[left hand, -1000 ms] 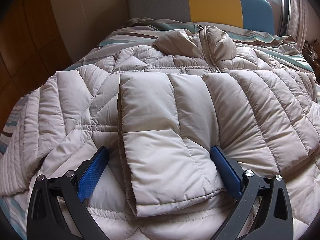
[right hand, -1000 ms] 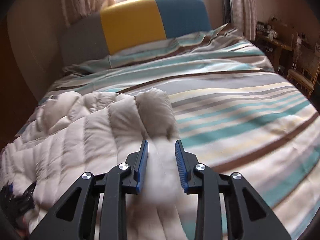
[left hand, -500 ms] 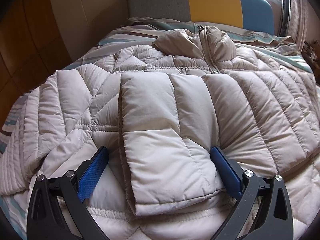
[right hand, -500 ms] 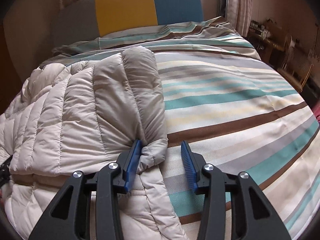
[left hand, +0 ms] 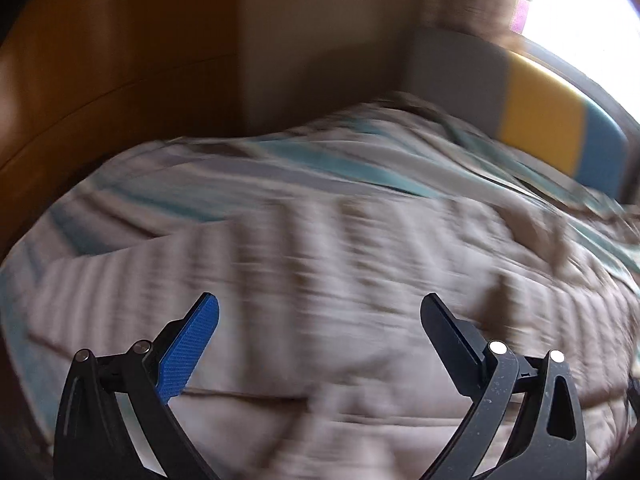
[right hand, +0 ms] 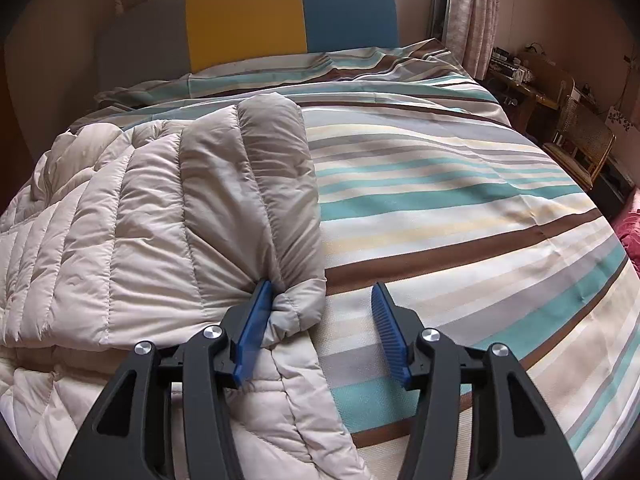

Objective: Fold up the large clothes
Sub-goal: 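Move the left tool to the other sleeve and close on its cuff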

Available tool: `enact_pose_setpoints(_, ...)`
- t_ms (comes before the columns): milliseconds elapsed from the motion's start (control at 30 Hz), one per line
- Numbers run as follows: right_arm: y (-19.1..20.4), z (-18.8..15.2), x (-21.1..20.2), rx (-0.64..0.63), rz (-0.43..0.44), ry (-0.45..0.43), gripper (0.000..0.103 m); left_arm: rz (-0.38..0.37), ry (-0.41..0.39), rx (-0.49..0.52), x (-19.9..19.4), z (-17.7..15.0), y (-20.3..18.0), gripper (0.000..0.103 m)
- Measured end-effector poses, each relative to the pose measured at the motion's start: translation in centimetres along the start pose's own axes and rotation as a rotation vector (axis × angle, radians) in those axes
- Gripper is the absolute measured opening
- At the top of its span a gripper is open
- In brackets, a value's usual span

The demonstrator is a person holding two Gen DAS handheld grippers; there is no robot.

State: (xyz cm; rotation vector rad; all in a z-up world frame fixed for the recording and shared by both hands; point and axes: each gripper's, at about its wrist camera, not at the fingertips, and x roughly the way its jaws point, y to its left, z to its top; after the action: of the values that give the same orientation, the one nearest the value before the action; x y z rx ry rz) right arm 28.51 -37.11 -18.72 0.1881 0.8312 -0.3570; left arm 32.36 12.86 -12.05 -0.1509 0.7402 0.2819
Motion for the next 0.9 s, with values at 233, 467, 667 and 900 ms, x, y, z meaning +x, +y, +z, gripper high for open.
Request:
enact_pose_setpoints(233,-0.1,0.0,0.0,-0.001,-0.002,0.000,0.052,0.206,0.027,-0.248,0.6,-0.3,11.7,0.100)
enact_pose_setpoints(467,-0.2,0.0,0.0,0.002,-0.002,0.000,0.054,0.389,0.060,-0.388,0.6,-2.4,19.5,0.100)
enact_pose_setpoints(667,-0.2,0.0,0.0,0.003,-0.001,0.000,0.054,0.399,0.118,-0.534,1.8,-3.7,23.4,0.100)
enact_pose_setpoints(900,-0.4,0.1,0.1,0.004,-0.001,0.000,0.055,0.373,0.178,-0.540,5.0,-4.1,22.8,0.085)
